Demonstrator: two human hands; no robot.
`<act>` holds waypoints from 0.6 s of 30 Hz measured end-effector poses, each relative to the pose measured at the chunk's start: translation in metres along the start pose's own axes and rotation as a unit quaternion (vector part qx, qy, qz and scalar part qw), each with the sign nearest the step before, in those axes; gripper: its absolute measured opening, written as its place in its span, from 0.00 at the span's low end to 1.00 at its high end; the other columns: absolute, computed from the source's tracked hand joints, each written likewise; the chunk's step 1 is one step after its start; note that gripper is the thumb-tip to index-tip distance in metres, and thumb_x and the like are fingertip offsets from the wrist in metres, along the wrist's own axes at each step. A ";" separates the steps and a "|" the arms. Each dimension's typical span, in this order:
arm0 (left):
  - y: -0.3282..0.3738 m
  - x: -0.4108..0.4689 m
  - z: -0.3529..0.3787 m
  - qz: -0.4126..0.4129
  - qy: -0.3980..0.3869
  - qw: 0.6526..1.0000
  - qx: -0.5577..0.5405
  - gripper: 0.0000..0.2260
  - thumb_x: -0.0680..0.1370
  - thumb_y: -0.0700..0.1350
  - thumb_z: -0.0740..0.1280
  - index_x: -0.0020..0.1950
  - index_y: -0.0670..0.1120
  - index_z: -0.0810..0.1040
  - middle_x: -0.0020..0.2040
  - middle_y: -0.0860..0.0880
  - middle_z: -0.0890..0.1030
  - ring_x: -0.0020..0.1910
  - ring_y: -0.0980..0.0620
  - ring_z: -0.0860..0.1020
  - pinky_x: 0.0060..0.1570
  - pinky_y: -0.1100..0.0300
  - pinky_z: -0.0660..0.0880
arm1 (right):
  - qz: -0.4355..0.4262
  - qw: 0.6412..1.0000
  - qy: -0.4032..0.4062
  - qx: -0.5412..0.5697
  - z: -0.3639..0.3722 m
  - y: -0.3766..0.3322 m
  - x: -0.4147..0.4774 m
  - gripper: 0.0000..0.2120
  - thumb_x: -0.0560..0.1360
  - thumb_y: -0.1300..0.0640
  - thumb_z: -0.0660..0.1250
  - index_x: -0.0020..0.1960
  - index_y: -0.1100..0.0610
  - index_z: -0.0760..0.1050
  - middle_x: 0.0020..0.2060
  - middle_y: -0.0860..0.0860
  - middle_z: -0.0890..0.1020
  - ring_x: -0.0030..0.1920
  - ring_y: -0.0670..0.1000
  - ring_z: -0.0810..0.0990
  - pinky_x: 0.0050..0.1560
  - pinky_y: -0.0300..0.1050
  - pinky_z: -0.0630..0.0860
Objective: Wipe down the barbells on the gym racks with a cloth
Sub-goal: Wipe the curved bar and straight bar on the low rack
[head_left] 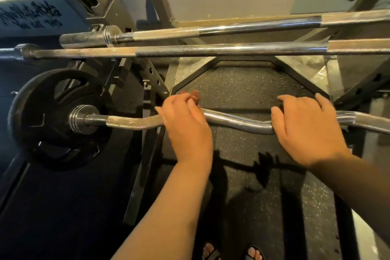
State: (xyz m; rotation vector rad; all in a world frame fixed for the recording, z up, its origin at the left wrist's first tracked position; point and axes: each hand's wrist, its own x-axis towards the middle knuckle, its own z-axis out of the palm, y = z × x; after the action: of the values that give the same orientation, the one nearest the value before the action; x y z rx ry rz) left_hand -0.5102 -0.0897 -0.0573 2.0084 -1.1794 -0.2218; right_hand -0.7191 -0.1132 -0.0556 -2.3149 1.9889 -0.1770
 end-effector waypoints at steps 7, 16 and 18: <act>0.031 -0.038 0.015 0.248 -0.202 0.948 0.012 0.12 0.84 0.46 0.57 0.60 0.47 0.79 0.60 0.51 0.76 0.64 0.53 0.73 0.81 0.47 0.49 | -0.017 0.999 0.035 0.023 0.005 -0.003 0.004 0.18 0.83 0.49 0.56 0.66 0.56 0.77 0.52 0.52 0.84 0.57 0.55 0.80 0.71 0.57 0.63; 0.010 -0.015 0.013 0.036 -0.020 0.999 -0.004 0.10 0.84 0.43 0.59 0.61 0.45 0.77 0.63 0.51 0.73 0.66 0.54 0.71 0.80 0.45 0.51 | -0.036 0.998 0.045 0.031 0.006 0.000 0.005 0.19 0.84 0.49 0.54 0.64 0.57 0.78 0.48 0.50 0.83 0.53 0.52 0.80 0.72 0.54 0.63; 0.030 -0.037 0.029 0.096 -0.064 0.993 -0.019 0.08 0.84 0.41 0.61 0.60 0.45 0.78 0.62 0.51 0.73 0.66 0.52 0.72 0.81 0.45 0.47 | -0.047 0.997 0.036 0.044 0.003 0.004 0.005 0.19 0.84 0.49 0.55 0.65 0.58 0.77 0.51 0.52 0.83 0.56 0.54 0.80 0.72 0.54 0.63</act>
State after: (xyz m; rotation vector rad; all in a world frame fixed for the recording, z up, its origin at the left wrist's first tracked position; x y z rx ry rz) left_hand -0.5652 -0.0833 -0.0649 1.8577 -1.4294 -0.2779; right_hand -0.7219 -0.1183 -0.0588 -2.3797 1.8642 -0.3501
